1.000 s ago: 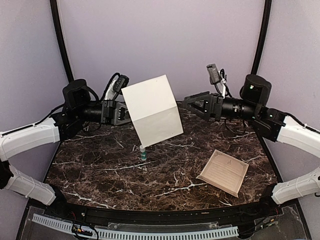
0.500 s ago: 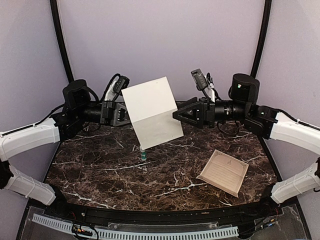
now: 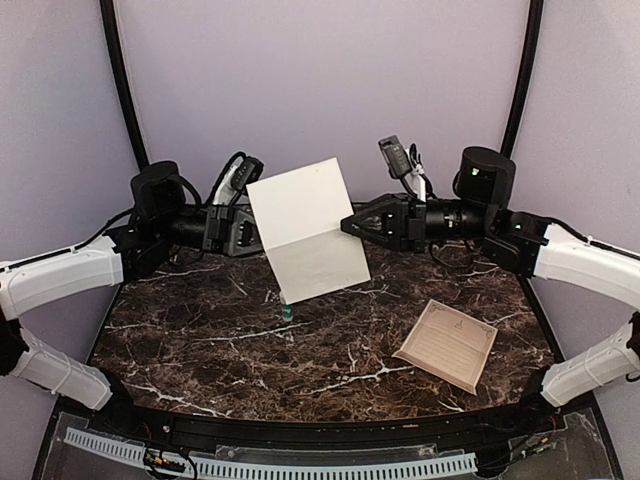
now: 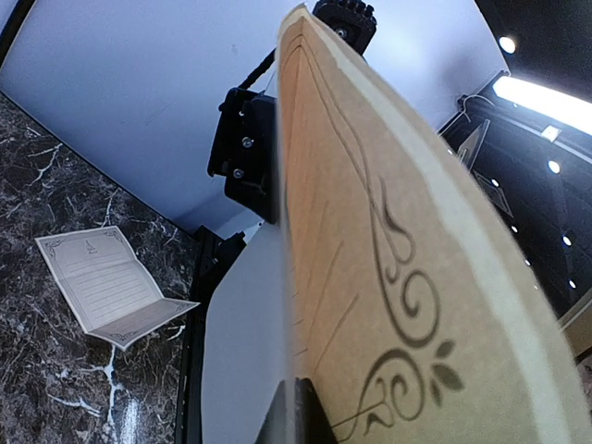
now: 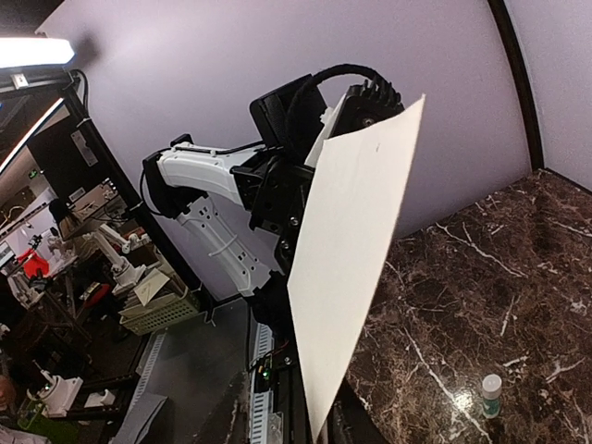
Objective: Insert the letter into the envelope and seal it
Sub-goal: Fold the letter.
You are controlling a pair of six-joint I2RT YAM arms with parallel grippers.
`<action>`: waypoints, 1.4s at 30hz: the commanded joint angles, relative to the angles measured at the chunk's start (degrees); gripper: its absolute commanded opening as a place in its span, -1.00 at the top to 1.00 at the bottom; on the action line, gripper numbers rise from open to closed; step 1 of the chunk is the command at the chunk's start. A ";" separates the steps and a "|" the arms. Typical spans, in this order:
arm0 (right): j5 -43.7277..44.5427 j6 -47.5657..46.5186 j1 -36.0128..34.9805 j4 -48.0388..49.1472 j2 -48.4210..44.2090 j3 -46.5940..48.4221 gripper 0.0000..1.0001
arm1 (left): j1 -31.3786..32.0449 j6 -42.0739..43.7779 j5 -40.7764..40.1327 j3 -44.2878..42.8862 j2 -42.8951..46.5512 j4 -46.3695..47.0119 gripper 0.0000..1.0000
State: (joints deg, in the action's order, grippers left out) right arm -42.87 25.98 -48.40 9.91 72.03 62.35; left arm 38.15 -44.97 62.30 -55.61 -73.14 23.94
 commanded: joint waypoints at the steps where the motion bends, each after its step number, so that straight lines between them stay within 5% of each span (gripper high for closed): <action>1: -1.27 0.78 -0.46 3.54 1.16 -0.34 0.57 | 0.21 1.30 1.18 0.82 0.67 1.22 1.00; 7: 1.70 0.80 -0.46 1.97 0.98 -0.28 1.00 | 0.26 2.21 0.44 0.17 0.93 0.35 0.95; 14: 10.99 2.75 1.37 3.31 -4.12 -4.20 1.00 | 0.16 3.93 -4.19 3.40 6.47 3.81 -0.26; 19: 11.38 4.45 1.73 6.72 -5.96 -6.73 1.00 | 0.19 3.76 -5.04 5.50 9.77 6.70 -0.64; 27: 6.84 5.20 1.56 9.89 -5.15 -7.03 1.00 | 1.28 9.37 -13.55 5.17 9.36 -3.54 -0.69; 35: 6.34 6.30 0.98 12.39 -5.35 -7.53 1.00 | 6.09 10.71 -14.95 4.45 5.60 -0.88 -0.77; 39: 6.99 7.24 0.94 13.55 -5.42 -7.83 1.00 | 8.10 12.28 -13.61 2.08 3.58 -0.56 -0.53; 42: 7.68 8.12 0.94 14.55 -5.50 -8.20 1.00 | 8.16 12.56 -13.68 1.42 3.05 0.26 -0.09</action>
State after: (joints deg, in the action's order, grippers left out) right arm -35.97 32.42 -47.22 20.16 66.92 54.96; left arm 46.15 -34.54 48.12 -51.62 -70.48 22.33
